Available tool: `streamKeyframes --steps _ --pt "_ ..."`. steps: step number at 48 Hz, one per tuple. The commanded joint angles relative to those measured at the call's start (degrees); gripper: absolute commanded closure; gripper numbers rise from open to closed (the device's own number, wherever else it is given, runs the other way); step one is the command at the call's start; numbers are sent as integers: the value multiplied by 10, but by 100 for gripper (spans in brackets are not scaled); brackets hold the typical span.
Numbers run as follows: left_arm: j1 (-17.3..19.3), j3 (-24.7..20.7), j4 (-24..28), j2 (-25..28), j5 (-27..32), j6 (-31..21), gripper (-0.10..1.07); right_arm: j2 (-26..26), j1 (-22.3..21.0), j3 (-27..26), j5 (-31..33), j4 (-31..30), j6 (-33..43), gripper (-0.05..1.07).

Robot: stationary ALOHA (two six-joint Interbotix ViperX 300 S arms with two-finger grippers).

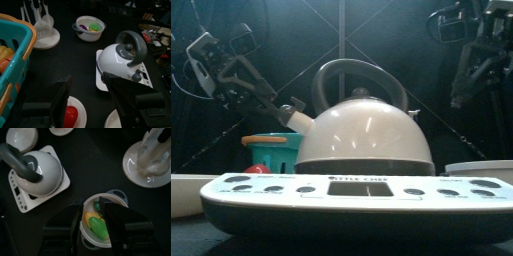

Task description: Pick up corn

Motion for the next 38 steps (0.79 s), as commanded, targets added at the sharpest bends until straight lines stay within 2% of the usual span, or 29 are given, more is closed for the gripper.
streamKeyframes --steps 1,7,11,21,28,38 --pt "1 -11 0 0 -4 1 9 2 4 0 1 8 -1 30" --pt "1 -11 0 0 -4 1 9 4 4 4 1 17 -6 30" --pt "1 -11 0 0 -4 2 9 8 2 -2 1 37 -38 30" --pt "1 -11 0 0 -4 1 9 29 -25 -38 21 141 -171 30" --pt "1 -9 -1 1 -4 0 9 44 -48 -42 27 220 -269 30" --pt "1 -9 -1 0 -3 -1 9 68 -60 -26 3 273 -348 30"
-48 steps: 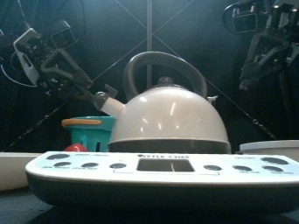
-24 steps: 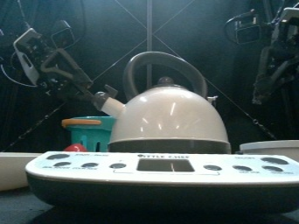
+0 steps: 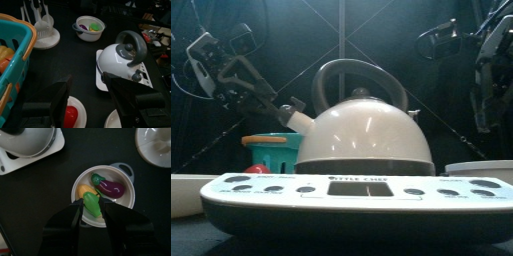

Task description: Pick up corn

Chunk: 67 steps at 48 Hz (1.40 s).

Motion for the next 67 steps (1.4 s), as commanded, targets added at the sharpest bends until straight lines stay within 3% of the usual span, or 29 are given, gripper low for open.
streamKeyframes --steps 1,19,35,67 --pt "2 -9 -1 0 -2 -2 9 6 -2 5 -16 14 -19 30" --pt "2 -8 -1 0 -2 -2 9 30 -3 31 -54 18 -24 28" --pt "2 -7 0 0 -1 -2 9 38 -3 44 -74 17 -23 4" --pt "2 -6 -1 0 -2 -2 9 85 -5 44 -83 -13 -24 3"
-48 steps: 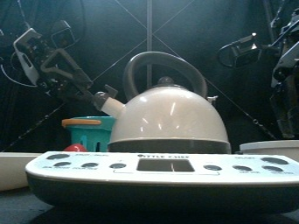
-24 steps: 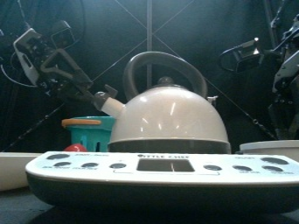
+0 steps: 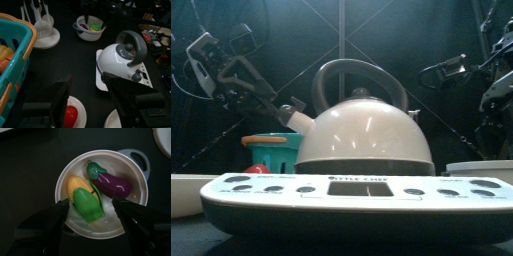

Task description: Pick up corn

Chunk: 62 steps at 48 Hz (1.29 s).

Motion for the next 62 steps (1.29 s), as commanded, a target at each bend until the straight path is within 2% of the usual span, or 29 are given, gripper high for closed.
streamKeyframes --steps 1,18,42,62 --pt "1 -7 -1 0 -3 0 9 0 -2 -6 -7 3 0 3" --pt "1 -6 0 0 -3 -1 9 33 -4 -10 -9 1 -1 4" --pt "1 -5 -1 0 -2 -1 9 24 -4 -18 -1 -4 -1 18" --pt "1 -4 -4 0 -2 0 9 52 -5 -11 -16 -8 -2 19"
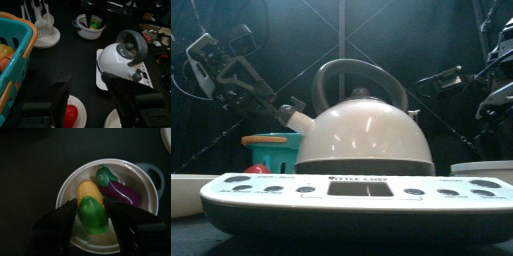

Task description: Pick up corn

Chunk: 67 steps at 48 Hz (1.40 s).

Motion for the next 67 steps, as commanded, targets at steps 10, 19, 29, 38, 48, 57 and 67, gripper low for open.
streamKeyframes --steps 10,19,29,38,48,57,67 --pt "1 -5 -1 0 -2 0 9 17 -2 -8 -6 -14 -1 22" --pt "1 -6 -1 0 -3 0 9 15 -2 -13 -4 -27 -1 37" --pt "1 -6 -1 0 -3 0 9 3 -2 -27 0 -53 -1 46" --pt "1 -6 -1 0 -3 0 9 -21 -2 -48 19 -71 3 46" --pt "0 -5 -2 0 -2 0 9 -29 -2 -54 47 -78 2 46" --pt "1 -6 -4 0 -2 1 9 -29 -2 -58 50 -76 2 46" --pt "1 -5 -4 0 -2 1 9 -57 -3 -61 77 -65 3 40"
